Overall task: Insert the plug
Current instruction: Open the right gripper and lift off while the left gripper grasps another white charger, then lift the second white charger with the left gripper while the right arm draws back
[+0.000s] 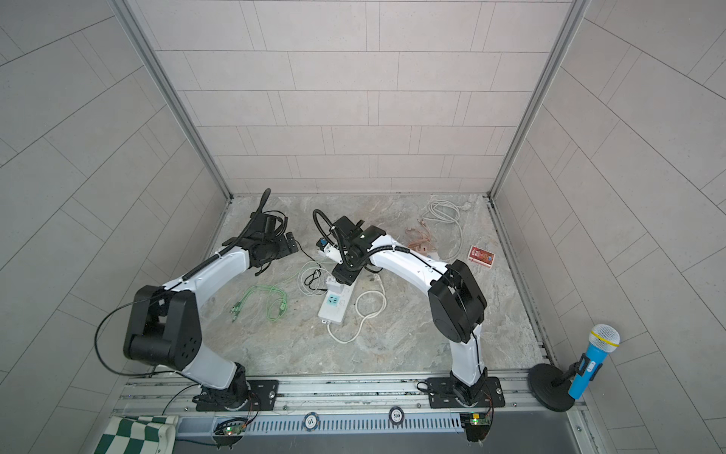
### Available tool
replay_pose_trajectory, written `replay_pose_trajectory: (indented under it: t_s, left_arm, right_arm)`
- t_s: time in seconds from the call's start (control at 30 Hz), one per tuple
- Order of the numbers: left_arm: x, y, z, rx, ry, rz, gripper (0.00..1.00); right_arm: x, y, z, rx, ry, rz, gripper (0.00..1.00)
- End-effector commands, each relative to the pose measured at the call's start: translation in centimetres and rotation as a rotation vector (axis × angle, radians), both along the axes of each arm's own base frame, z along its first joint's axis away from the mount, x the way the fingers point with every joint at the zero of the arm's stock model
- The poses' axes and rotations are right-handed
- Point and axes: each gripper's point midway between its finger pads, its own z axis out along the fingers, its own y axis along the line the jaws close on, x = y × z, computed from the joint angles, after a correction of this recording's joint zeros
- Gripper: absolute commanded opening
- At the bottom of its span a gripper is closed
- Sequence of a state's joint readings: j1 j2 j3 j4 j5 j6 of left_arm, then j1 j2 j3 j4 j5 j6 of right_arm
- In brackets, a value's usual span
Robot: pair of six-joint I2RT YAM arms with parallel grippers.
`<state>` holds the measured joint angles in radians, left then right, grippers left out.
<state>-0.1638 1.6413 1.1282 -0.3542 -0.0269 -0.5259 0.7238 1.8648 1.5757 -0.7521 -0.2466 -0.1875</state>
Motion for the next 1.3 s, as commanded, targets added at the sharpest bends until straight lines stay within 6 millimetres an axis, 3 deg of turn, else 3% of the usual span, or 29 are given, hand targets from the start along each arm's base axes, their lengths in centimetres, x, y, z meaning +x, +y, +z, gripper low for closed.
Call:
replay_pose_trajectory:
  t_s: [0.0,0.27,0.57,0.73,1.03,1.27]
  left_arm:
    - [2.0,0.4,-0.9,0.044,0.059,-0.003,0.98]
    - [5.8,2.4,-2.1,0.112,0.119,0.015,0.95]
    - [6.3,3.0,-5.1,0.14,0.271,-0.057,0.86]
    - [6.9,2.8,-5.3,0.132,0.268,-0.094,0.82]
    - [7.5,3.5,-5.6,0.12,0.319,-0.115,0.54]
    - [7.0,3.0,-6.7,0.1,0.37,-0.151,0.46]
  right_arm:
    - [-0.3,0.1,4.2,0.13,-0.082,-0.02,0.58]
    - [-1.0,-0.9,5.9,0.206,-0.151,-0.028,0.56]
    - [-0.8,-1.4,5.9,0.194,-0.151,-0.047,0.53]
    - [-1.2,-1.4,6.3,0.211,-0.146,-0.034,0.53]
    - [-1.0,-1.6,6.1,0.206,-0.141,-0.04,0.52]
    - [-1.0,-1.8,6.0,0.202,-0.141,-0.045,0.52]
